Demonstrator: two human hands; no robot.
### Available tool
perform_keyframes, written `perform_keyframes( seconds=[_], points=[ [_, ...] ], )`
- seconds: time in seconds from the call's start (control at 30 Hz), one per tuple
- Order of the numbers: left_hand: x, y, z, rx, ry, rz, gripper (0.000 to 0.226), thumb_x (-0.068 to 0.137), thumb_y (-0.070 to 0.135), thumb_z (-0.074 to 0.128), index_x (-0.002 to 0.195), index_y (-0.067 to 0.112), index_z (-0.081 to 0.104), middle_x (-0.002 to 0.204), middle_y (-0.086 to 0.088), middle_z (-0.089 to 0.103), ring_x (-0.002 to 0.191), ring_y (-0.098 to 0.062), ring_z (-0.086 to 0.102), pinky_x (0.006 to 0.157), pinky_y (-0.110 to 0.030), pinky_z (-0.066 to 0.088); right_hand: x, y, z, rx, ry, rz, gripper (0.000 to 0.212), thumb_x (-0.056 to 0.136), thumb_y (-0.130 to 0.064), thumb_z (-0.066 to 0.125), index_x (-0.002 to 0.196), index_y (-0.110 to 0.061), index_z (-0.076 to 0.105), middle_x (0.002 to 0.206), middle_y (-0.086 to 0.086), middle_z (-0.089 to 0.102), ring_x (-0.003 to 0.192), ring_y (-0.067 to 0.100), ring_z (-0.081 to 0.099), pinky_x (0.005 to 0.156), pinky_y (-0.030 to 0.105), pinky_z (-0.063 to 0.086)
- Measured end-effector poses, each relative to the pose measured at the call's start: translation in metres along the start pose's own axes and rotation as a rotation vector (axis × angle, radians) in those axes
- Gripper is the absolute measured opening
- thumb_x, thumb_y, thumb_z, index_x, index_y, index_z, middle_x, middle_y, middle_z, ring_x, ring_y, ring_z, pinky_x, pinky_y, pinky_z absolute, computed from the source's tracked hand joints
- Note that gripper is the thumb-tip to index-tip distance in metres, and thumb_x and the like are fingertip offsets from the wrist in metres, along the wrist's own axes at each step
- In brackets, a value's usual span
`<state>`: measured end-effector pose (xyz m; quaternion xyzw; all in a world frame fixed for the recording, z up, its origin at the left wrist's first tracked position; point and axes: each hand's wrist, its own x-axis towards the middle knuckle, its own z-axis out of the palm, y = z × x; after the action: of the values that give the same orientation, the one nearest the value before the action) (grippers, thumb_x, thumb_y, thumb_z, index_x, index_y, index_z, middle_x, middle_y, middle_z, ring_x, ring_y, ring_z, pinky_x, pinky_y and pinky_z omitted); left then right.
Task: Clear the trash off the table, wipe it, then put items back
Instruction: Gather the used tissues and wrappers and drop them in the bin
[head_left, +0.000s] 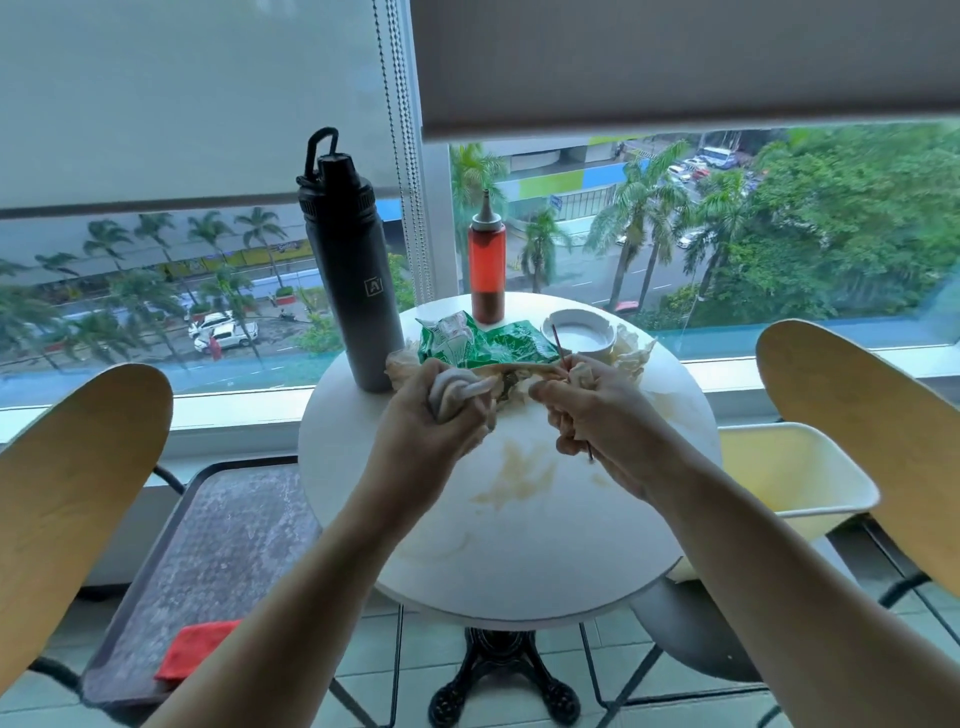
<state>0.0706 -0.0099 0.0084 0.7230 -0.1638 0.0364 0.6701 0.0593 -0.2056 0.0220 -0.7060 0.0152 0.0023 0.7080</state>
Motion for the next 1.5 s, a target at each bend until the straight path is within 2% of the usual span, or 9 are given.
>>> perform_keyframes(
  seconds=[0.13,0.23,0.5,0.83,0.97,1.1,1.2,1.33,1.5],
  points=[
    [-0.002,0.006,0.016,-0.143,-0.032,-0.013,0.019,0.095,-0.005,0.059,0.106,0.011,0.056,0.089,-0.006,0.070,0.084,-0.029,0.073,0.079,-0.056,0.060,-0.009,0.006,-0.010,-0.059,0.021,0.061,0.012,0.092,-0.011,0.068,0.089,-0.011,0.057,0.061,0.003,0.047,0.053,0.014,0.044,0.046,0.025,0.042],
    [0.000,0.006,0.032,-0.179,-0.101,-0.044,0.040,0.095,0.000,0.058,0.123,0.027,0.063,0.096,-0.009,0.071,0.084,-0.029,0.071,0.078,-0.049,0.060,-0.018,0.011,-0.024,-0.062,0.045,0.079,0.010,0.094,-0.013,0.065,0.091,-0.011,0.056,0.064,0.003,0.045,0.053,0.013,0.043,0.045,0.025,0.042],
    [0.008,0.015,0.108,-0.166,-0.185,-0.015,0.002,0.093,0.019,0.066,0.093,0.017,0.067,0.083,-0.014,0.065,0.074,-0.022,0.060,0.065,-0.038,0.049,-0.035,0.013,-0.086,-0.102,0.082,0.100,0.022,0.095,-0.027,0.068,0.094,-0.007,0.060,0.068,0.005,0.042,0.056,0.013,0.040,0.047,0.024,0.042],
    [0.024,0.029,0.255,-0.123,-0.083,0.027,0.013,0.089,0.012,0.071,0.100,0.012,0.065,0.083,0.002,0.068,0.075,-0.007,0.063,0.068,-0.022,0.051,-0.040,0.015,-0.222,-0.134,0.176,0.017,0.018,0.094,-0.011,0.063,0.076,-0.015,0.061,0.061,0.004,0.041,0.051,0.016,0.038,0.045,0.029,0.038],
    [0.029,0.023,0.309,-0.127,-0.053,-0.008,0.017,0.084,0.018,0.070,0.101,0.015,0.069,0.084,0.004,0.071,0.076,-0.005,0.064,0.070,-0.017,0.052,-0.036,0.027,-0.276,-0.225,0.228,0.009,0.021,0.094,-0.021,0.067,0.080,-0.009,0.058,0.056,0.008,0.044,0.046,0.019,0.041,0.046,0.030,0.040],
    [0.032,0.002,0.353,-0.057,-0.053,-0.031,0.002,0.086,0.025,0.071,0.087,0.024,0.069,0.074,0.008,0.068,0.068,-0.008,0.061,0.066,-0.022,0.049,-0.029,0.046,-0.320,-0.317,0.238,0.038,0.037,0.097,-0.025,0.058,0.087,0.011,0.056,0.061,0.014,0.047,0.049,0.021,0.045,0.055,0.039,0.042],
    [0.033,-0.021,0.376,-0.031,-0.065,-0.082,0.019,0.090,0.037,0.074,0.090,0.020,0.067,0.073,0.007,0.065,0.066,-0.010,0.058,0.064,-0.032,0.049,-0.024,0.065,-0.345,-0.393,0.229,0.063,0.047,0.097,-0.027,0.055,0.089,0.019,0.052,0.061,0.017,0.048,0.052,0.023,0.047,0.057,0.040,0.041],
    [0.034,-0.048,0.397,0.000,-0.076,-0.250,0.042,0.090,0.059,0.065,0.096,0.018,0.062,0.075,0.006,0.065,0.063,-0.007,0.057,0.061,-0.028,0.048,-0.012,0.095,-0.365,-0.521,0.192,0.151,0.046,0.095,-0.047,0.053,0.093,-0.002,0.061,0.071,0.008,0.059,0.064,0.024,0.056,0.067,0.046,0.051],
    [0.036,-0.089,0.414,0.070,-0.067,-0.449,0.043,0.105,0.050,0.037,0.102,0.012,0.057,0.088,-0.002,0.065,0.080,-0.015,0.060,0.073,-0.027,0.048,0.004,0.132,-0.372,-0.651,0.092,0.245,0.022,0.099,-0.039,0.048,0.099,-0.021,0.060,0.092,0.001,0.065,0.085,0.022,0.061,0.074,0.039,0.048]
  ],
)
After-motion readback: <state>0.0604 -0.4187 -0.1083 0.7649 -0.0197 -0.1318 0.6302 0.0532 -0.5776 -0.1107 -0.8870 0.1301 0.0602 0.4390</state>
